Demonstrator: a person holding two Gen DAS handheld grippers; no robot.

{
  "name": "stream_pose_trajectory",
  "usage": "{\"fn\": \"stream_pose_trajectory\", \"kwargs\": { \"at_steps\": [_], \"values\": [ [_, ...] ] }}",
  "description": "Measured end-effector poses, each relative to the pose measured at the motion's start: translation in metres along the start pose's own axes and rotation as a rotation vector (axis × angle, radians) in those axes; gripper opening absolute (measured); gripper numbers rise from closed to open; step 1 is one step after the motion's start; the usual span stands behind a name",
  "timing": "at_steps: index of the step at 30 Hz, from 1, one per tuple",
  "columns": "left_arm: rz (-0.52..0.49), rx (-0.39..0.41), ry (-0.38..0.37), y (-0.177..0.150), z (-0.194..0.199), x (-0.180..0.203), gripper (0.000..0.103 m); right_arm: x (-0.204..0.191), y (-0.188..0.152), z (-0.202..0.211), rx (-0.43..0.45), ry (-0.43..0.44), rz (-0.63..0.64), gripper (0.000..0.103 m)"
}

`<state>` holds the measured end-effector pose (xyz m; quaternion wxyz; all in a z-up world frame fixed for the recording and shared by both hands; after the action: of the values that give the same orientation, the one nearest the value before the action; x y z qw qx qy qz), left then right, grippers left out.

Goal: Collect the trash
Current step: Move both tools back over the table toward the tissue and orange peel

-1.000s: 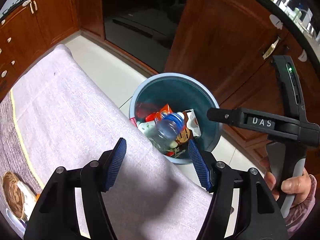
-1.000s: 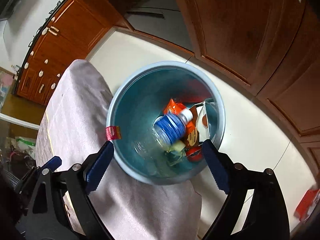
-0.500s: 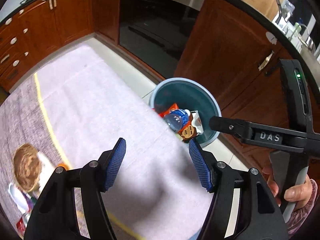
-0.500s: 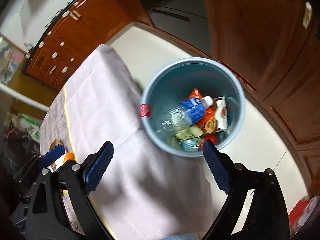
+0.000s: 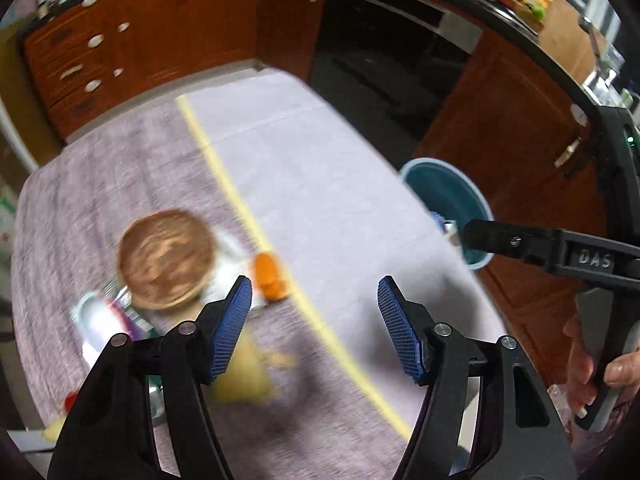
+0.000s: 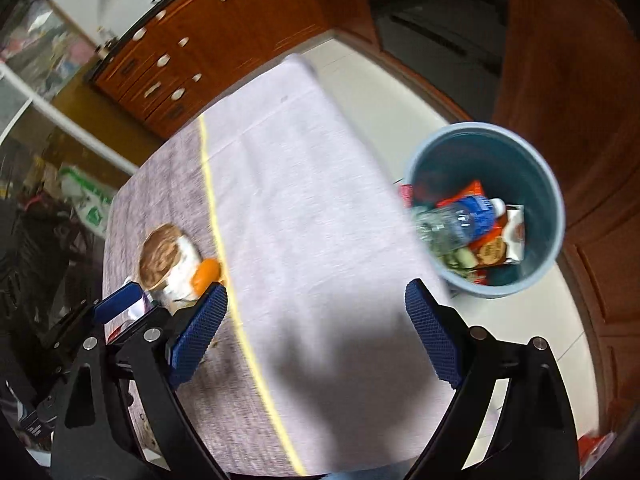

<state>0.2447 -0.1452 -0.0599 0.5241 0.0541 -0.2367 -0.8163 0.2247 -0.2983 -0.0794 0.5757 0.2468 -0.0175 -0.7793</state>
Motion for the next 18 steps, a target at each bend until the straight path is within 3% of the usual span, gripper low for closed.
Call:
{"fn": "stream_pose_trajectory", "kwargs": {
  "at_steps": [9, 13, 14, 18],
  "values": [
    [0.104, -0.02, 0.051, -0.024, 0.003, -0.077, 0.067, -0.06, -0.01, -0.041, -0.064, 0.035, 0.08, 0.085],
    [0.11, -0.03, 0.056, -0.029, 0.002, -0.095, 0.067, -0.08, -0.01, -0.065, -0.097, 0.052, 0.11, 0.066],
    [0.109, -0.035, 0.056, -0.032, 0.001, -0.097, 0.067, -0.085, -0.01, -0.073, -0.108, 0.058, 0.116, 0.055],
    [0.102, -0.048, 0.056, -0.033, -0.003, -0.105, 0.067, -0.099, -0.011, -0.097, -0.165, 0.093, 0.113, 0.051]
  ]
}}
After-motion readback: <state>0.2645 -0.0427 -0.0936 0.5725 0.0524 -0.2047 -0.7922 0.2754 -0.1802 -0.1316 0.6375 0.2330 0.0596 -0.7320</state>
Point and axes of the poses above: each gripper's, at about its wrist camera, not at the fingertips, and z roughly against the way its jaws point, x to its right, y to its top, the point moved 7 cm from there along -z, roughly the way its jaws point, and after that the axes turned 3 degrees about -x, right-handed, at the moved point
